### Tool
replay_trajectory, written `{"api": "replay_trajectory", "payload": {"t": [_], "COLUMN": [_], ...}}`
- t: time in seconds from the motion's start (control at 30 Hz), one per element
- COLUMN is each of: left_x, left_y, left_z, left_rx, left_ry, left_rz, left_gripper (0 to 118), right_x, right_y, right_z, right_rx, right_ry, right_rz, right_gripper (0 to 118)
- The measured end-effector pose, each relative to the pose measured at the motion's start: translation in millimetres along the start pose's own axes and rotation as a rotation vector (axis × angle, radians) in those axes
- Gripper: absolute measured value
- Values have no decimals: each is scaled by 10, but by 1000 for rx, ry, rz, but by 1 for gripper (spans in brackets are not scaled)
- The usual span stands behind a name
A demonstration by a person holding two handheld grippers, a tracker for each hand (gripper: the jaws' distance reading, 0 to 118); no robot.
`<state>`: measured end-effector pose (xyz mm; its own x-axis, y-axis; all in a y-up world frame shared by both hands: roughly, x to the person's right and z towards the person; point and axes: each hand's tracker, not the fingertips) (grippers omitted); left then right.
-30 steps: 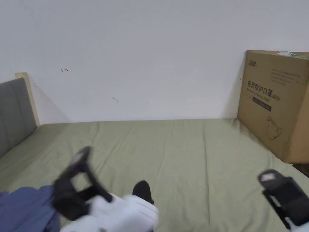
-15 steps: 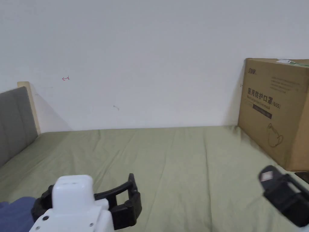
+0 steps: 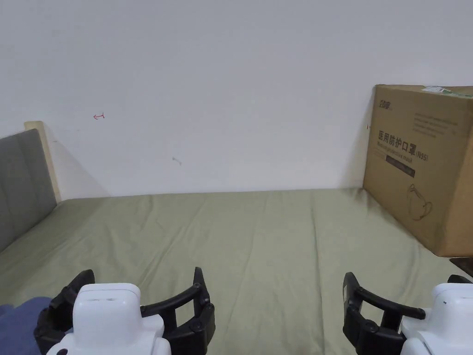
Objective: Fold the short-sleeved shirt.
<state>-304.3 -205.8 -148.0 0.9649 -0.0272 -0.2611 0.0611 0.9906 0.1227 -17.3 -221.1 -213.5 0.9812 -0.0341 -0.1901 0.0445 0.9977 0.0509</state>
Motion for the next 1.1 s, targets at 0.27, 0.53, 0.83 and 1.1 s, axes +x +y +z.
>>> {"api": "replay_trajectory", "payload": {"t": [0.27, 0.53, 0.83, 1.1], "left_x": [28, 42, 59, -430], "left_y": [51, 32, 72, 59], "left_z": [-16, -52, 19, 99], "left_rx": [-16, -48, -73, -101], "left_ry": [-5, -19, -62, 61], "left_rz": [-44, -21, -78, -52], "left_gripper": [118, 109, 0, 0], "right_x": [24, -10, 97, -294], "right_y": [6, 42, 102, 36], "right_z": [-23, 9, 45, -254], "right_rx": [-60, -36, 21, -49], "right_ry": [-9, 14, 18, 110], "right_rz": [-35, 12, 22, -21], "right_gripper": [118, 95, 0, 0]}}
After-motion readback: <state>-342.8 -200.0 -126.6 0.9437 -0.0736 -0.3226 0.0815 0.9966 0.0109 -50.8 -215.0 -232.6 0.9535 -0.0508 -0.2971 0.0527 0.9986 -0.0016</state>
